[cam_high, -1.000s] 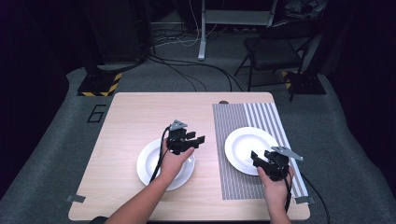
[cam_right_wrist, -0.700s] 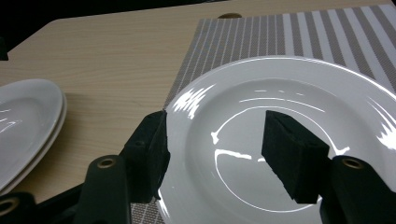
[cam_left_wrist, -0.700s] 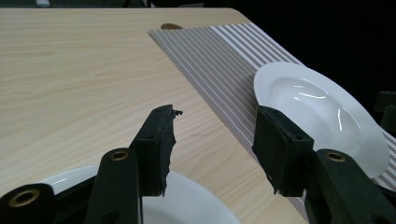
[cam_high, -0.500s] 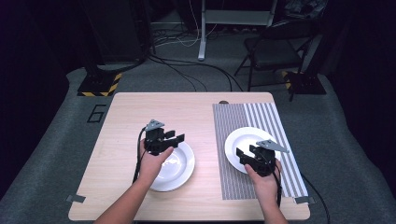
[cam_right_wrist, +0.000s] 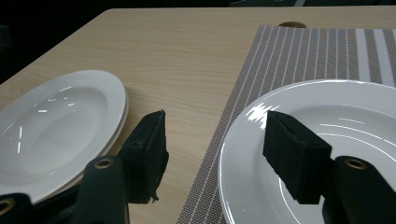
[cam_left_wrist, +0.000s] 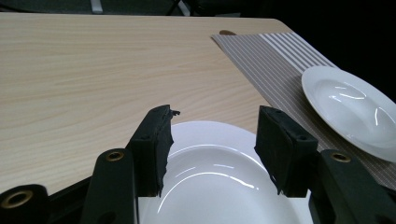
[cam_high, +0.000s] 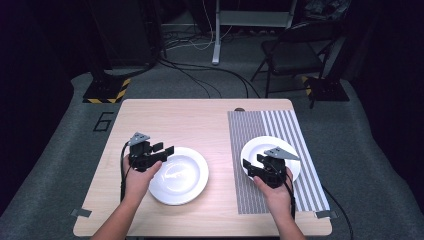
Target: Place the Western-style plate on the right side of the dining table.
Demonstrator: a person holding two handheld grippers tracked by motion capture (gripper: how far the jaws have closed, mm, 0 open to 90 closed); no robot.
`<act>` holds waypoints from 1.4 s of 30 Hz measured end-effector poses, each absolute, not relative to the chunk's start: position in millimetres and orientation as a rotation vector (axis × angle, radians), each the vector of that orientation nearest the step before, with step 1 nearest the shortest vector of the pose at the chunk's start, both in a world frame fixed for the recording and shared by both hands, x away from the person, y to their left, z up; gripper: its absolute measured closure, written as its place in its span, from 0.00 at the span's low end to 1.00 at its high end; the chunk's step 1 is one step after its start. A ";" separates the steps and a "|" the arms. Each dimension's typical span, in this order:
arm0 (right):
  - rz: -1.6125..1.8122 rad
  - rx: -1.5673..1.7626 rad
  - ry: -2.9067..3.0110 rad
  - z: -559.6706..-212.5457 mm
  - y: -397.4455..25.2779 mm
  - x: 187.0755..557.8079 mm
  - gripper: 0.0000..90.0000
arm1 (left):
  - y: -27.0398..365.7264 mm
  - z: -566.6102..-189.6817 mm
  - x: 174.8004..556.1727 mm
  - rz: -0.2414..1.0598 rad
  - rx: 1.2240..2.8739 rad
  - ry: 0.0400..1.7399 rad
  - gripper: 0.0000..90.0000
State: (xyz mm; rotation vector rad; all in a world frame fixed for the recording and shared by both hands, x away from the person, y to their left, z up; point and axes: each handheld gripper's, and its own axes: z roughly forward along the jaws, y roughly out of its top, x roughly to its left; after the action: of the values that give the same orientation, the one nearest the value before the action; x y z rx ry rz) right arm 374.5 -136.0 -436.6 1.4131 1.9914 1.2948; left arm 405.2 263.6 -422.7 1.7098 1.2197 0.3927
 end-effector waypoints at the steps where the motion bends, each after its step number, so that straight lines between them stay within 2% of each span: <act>1: 1.300 1.409 2.001 -437.1 -134.7 374.8 0.43 | 263.6 -422.7 405.2 0.393 1.710 1.220 0.51; 13: 1.325 1.310 2.131 -449.0 -120.7 377.0 0.43 | 298.6 -450.1 388.7 0.425 1.735 1.264 0.50; 26: 1.300 1.282 2.242 -471.9 -110.8 377.3 0.43 | 326.0 -470.8 390.0 0.470 1.730 1.283 0.49; 29: 1.270 1.267 2.261 -480.7 -102.0 373.5 0.44 | 332.3 -473.8 391.7 0.491 1.721 1.291 0.49; 32: 1.271 1.229 2.276 -482.8 -95.0 370.8 0.44 | 343.9 -478.4 394.3 0.576 1.726 1.314 0.48; 42: 1.235 1.130 2.361 -493.2 -79.4 366.1 0.44 | 367.3 -494.5 400.9 0.553 1.688 1.420 0.48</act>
State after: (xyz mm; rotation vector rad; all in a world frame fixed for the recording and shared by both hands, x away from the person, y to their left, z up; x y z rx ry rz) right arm 366.1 -79.4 -493.2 1.1296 2.3609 1.2351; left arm 400.9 367.3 -494.5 1.6879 1.4204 0.5533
